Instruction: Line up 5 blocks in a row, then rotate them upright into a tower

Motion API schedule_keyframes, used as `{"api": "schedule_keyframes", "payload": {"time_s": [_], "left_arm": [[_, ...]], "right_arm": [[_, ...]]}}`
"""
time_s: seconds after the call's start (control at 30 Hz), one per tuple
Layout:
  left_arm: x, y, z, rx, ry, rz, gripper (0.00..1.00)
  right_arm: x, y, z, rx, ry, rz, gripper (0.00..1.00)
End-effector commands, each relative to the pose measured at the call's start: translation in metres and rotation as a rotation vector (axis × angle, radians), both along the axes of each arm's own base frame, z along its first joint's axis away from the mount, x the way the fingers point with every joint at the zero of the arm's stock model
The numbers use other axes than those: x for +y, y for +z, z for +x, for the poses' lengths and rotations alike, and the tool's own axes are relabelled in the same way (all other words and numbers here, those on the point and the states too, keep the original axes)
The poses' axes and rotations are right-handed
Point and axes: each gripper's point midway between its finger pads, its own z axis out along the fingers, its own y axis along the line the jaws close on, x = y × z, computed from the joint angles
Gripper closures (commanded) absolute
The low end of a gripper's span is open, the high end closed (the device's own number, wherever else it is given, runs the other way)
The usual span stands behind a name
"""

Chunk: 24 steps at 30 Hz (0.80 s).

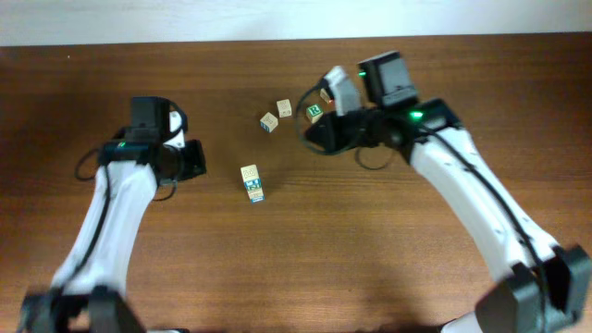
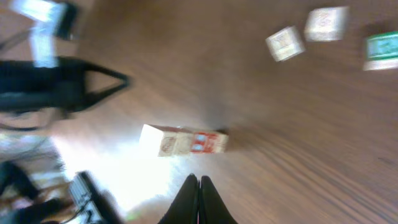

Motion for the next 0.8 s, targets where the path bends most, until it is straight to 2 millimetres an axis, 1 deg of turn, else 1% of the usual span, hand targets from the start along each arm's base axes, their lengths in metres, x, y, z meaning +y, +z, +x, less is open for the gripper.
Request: {"api": "schedule_keyframes", "payload": {"time_s": [0.0,0.03,0.07,0.1,0.13,0.17,0.2,0.23,0.3,0.37,0.4,0.43,0.47,0.53,0.63,0.7,0.77], "left_arm": [[0.001,0.069,-0.009,-0.206,-0.087,0.061,1.00],[0.001,0.088,-0.016,-0.259,-0.097,0.071,0.97],[0.001,0.100,-0.021,-0.294,-0.095,0.073,0.93],[0.001,0.112,-0.028,-0.329,-0.094,0.075,0.86],[0.001,0.122,-0.035,-0.357,-0.092,0.076,0.78],[0.001,0.131,-0.041,-0.380,-0.092,0.077,0.67],[0.001,0.137,-0.047,-0.398,-0.091,0.078,0.01],[0.001,0.142,-0.051,-0.411,-0.091,0.078,0.01],[0.001,0.150,-0.057,-0.437,-0.090,0.080,0.01],[0.000,0.155,-0.061,-0.456,-0.089,0.080,0.01],[0.000,0.157,-0.062,-0.463,-0.089,0.081,0.01],[0.000,0.158,-0.062,-0.465,-0.089,0.081,0.01],[0.000,0.158,-0.062,-0.464,-0.089,0.081,0.01],[0.000,0.157,-0.062,-0.463,-0.089,0.081,0.01],[0.000,0.157,-0.062,-0.462,-0.089,0.081,0.01],[0.000,0.157,-0.062,-0.462,-0.089,0.081,0.01],[0.000,0.157,-0.062,-0.462,-0.089,0.081,0.01]], "right_arm": [[-0.049,0.022,0.005,-0.139,-0.118,-0.182,0.96],[-0.067,0.027,0.003,-0.160,-0.176,-0.252,0.96],[-0.078,0.031,0.001,-0.179,-0.215,-0.300,0.96],[-0.093,0.038,-0.002,-0.205,-0.262,-0.355,0.95],[-0.104,0.046,-0.007,-0.229,-0.299,-0.391,0.91],[-0.116,0.057,-0.015,-0.257,-0.335,-0.422,0.87],[-0.125,0.066,-0.022,-0.280,-0.361,-0.440,0.82],[-0.130,0.074,-0.028,-0.297,-0.378,-0.448,0.77],[-0.141,0.091,-0.046,-0.332,-0.406,-0.454,0.70],[-0.150,0.105,-0.065,-0.362,-0.424,-0.447,0.59],[-0.157,0.115,-0.081,-0.384,-0.437,-0.444,0.47],[-0.162,0.123,-0.095,-0.403,-0.446,-0.436,0.25],[-0.166,0.128,-0.106,-0.417,-0.450,-0.427,0.01],[-0.173,0.142,-0.128,-0.462,-0.465,-0.400,0.02],[-0.180,0.160,-0.151,-0.531,-0.485,-0.355,0.01],[-0.184,0.169,-0.164,-0.572,-0.498,-0.331,0.02],[-0.186,0.174,-0.172,-0.595,-0.505,-0.316,0.02]]}}
